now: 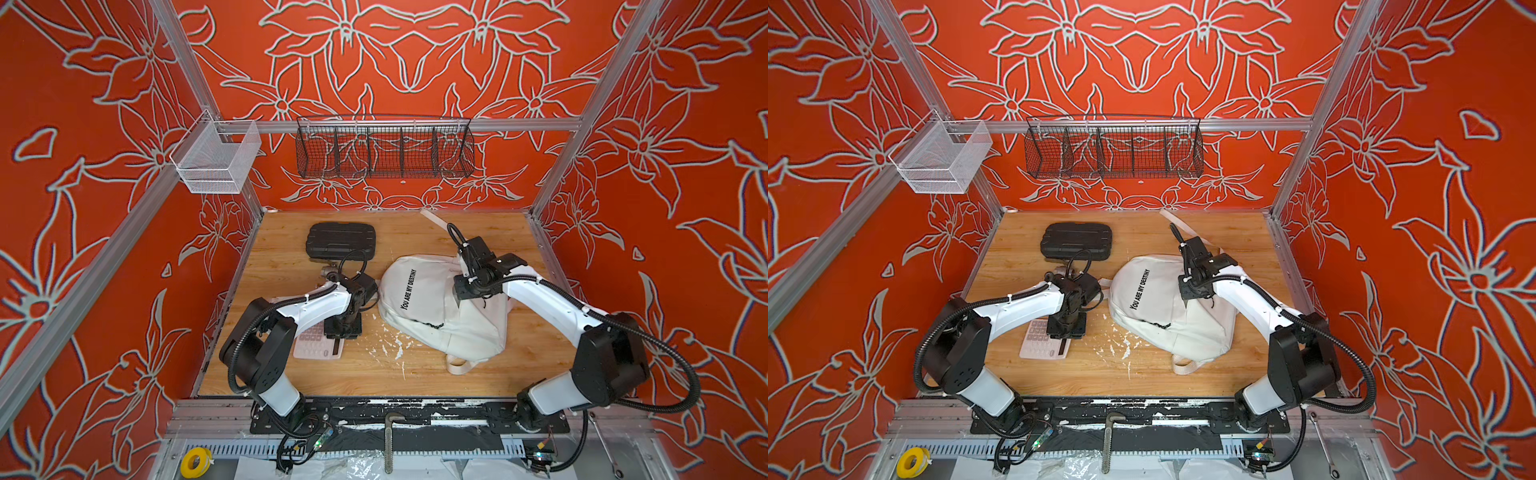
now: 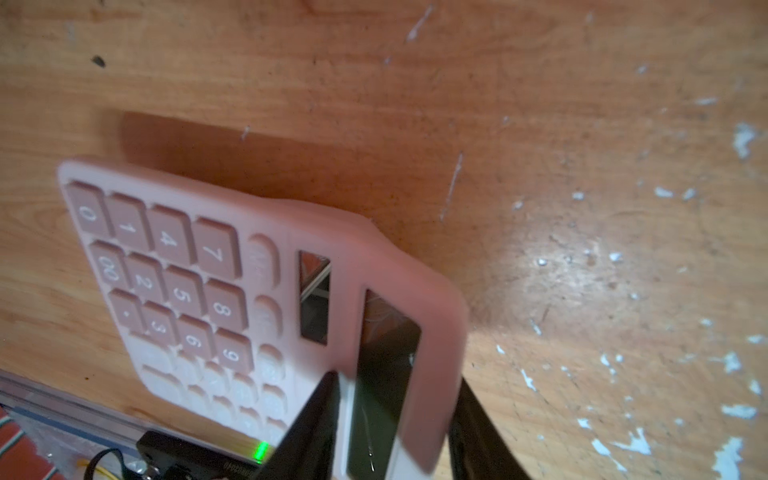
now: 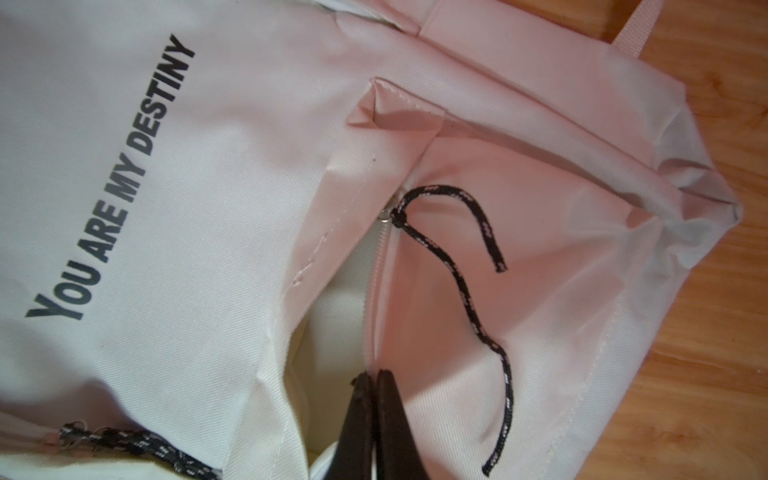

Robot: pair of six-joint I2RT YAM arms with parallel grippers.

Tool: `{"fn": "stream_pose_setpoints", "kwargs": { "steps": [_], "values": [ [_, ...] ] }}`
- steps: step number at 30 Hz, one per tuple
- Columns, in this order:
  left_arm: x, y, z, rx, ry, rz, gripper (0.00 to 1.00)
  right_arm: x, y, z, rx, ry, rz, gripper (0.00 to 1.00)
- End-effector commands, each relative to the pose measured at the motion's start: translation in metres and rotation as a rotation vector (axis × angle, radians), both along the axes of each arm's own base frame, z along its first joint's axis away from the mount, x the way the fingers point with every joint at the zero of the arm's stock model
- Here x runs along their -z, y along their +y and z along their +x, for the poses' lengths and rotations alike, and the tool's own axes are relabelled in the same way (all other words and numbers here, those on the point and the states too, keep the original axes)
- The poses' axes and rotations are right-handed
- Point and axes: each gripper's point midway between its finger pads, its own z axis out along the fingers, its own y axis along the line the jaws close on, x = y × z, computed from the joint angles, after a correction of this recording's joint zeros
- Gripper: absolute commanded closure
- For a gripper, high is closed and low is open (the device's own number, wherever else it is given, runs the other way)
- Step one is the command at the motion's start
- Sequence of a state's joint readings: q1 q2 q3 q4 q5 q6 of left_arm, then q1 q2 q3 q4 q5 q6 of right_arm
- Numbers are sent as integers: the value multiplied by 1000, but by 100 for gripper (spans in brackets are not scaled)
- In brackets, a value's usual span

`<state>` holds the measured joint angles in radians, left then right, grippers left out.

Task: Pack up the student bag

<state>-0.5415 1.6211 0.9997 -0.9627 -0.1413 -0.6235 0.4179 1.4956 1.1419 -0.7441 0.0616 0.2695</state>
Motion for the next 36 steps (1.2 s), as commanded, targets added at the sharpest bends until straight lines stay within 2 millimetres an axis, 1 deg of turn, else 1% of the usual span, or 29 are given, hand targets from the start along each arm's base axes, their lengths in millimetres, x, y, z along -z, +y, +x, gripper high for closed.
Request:
{"fn": "stream_pose_setpoints", "kwargs": {
  "steps": [1, 3, 7, 11, 17, 18, 19, 21, 22, 23, 25, 27, 29, 33, 36],
  "values": [
    [3, -11, 2, -15, 16, -52, 68, -8, 2, 1, 9, -28, 32, 100],
    [4, -16, 3, -15, 20, -71, 76, -8, 2, 2, 7, -28, 30, 100],
    [3, -33, 10, -21, 14, -155, 85, -8, 3, 4, 3, -30, 26, 100],
    [-2, -59, 27, -23, -17, -264, 89, -8, 1, 5, 1, -32, 17, 100],
    [-9, -107, 66, -39, -42, -428, 89, -9, 1, 8, -9, -37, 7, 100],
    [-10, -115, 72, -39, -40, -447, 88, -10, 0, 8, -8, -37, 7, 100],
    [-10, -121, 77, -37, -42, -455, 85, -10, 0, 8, -10, -37, 4, 100],
    [-11, -131, 86, -24, -52, -456, 79, -10, -1, 9, -12, -38, 3, 100],
    [-13, -136, 90, -17, -60, -456, 74, -10, -1, 9, -11, -39, 2, 100],
    [-16, -140, 94, -9, -68, -456, 67, -11, -2, 9, -11, -40, 1, 100],
    [-28, -148, 101, 21, -106, -462, 61, -12, -2, 9, -11, -43, 3, 100],
    [-41, -149, 104, 34, -153, -472, 54, -14, -1, 10, -13, -46, 6, 100],
    [-55, -143, 106, 42, -207, -485, 48, -14, 0, 11, -16, -47, 9, 100],
    [-83, -123, 104, 51, -306, -534, 41, -15, 1, 12, -24, -45, 11, 100],
    [-97, -102, 99, 46, -370, -550, 37, -18, 2, 14, -29, -48, 13, 100]
  ]
}}
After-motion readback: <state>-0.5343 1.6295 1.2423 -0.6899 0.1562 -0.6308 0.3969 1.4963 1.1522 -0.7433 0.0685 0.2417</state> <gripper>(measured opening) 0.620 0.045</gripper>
